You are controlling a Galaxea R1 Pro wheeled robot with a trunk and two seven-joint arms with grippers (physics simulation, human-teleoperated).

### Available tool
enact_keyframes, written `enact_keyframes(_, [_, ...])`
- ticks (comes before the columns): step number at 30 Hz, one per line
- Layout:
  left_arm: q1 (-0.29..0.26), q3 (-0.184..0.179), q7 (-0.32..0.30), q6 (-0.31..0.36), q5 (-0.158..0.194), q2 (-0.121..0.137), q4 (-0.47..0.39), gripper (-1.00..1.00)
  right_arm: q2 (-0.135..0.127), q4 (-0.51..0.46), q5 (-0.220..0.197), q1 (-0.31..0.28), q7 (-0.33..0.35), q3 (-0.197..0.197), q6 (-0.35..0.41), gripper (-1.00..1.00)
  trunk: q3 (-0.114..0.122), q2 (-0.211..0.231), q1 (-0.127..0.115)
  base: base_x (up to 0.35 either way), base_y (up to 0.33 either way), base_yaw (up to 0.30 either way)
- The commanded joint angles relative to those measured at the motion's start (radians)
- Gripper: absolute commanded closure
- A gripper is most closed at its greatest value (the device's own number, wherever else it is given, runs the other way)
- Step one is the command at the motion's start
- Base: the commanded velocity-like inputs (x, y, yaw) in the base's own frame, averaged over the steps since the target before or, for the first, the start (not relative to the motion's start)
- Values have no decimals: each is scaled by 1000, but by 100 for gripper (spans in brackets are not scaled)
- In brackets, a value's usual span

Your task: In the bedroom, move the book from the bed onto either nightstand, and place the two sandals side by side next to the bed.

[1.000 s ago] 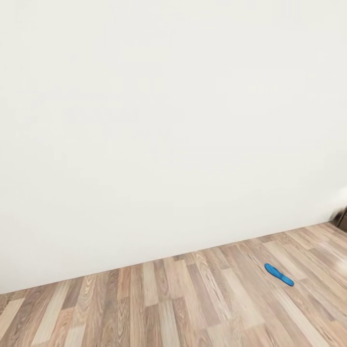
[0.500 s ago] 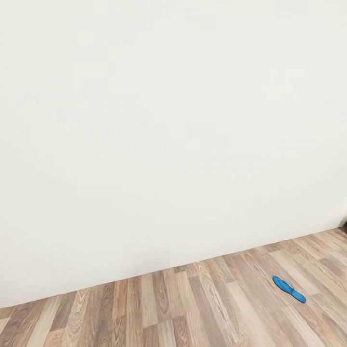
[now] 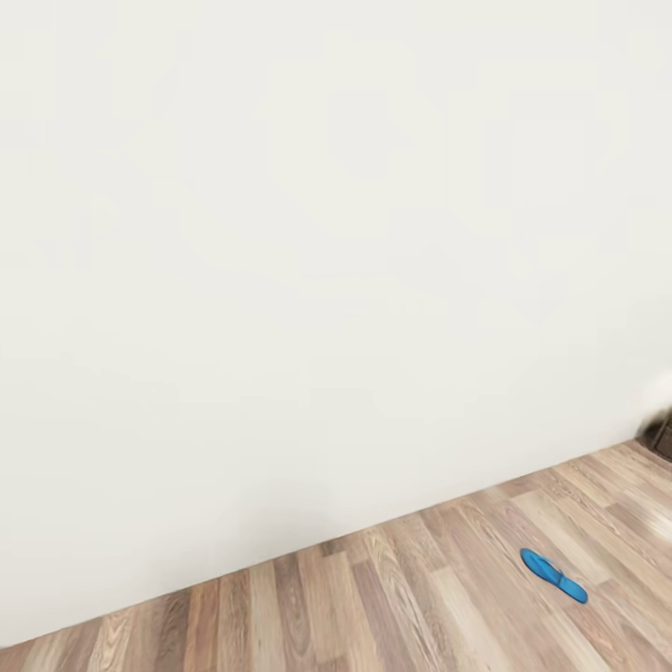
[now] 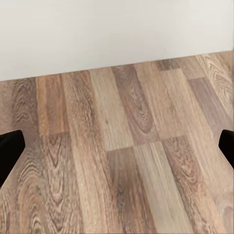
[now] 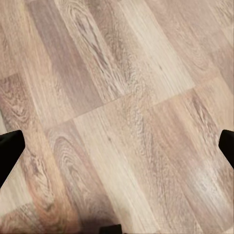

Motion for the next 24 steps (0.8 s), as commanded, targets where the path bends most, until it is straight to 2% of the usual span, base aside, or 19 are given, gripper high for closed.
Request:
enact_keyframes(1, [0,1,-1,-3,8,0,0,-100,0,1,-4,-1,-2,0,-3,-100,-1,0,1,330,0,-42])
enact_keyframes(9, [0,0,-1,-3,8,0,0,-100,-1,1,-4,-1,-2,-2,-3,-100,-1,0,1,274,0,-11])
enact_keyframes(16, [0,-1,-1,-4,8,0,0,-100,-3,1,-10,-1,-2,-3,-3,-100,-1,0,1,32,0,-31])
enact_keyframes(24, [0,-1,-1,-4,8,0,0,-100,-3,1,-11,-1,-2,-3,-3,-100,-1,0,1,2,0,-227])
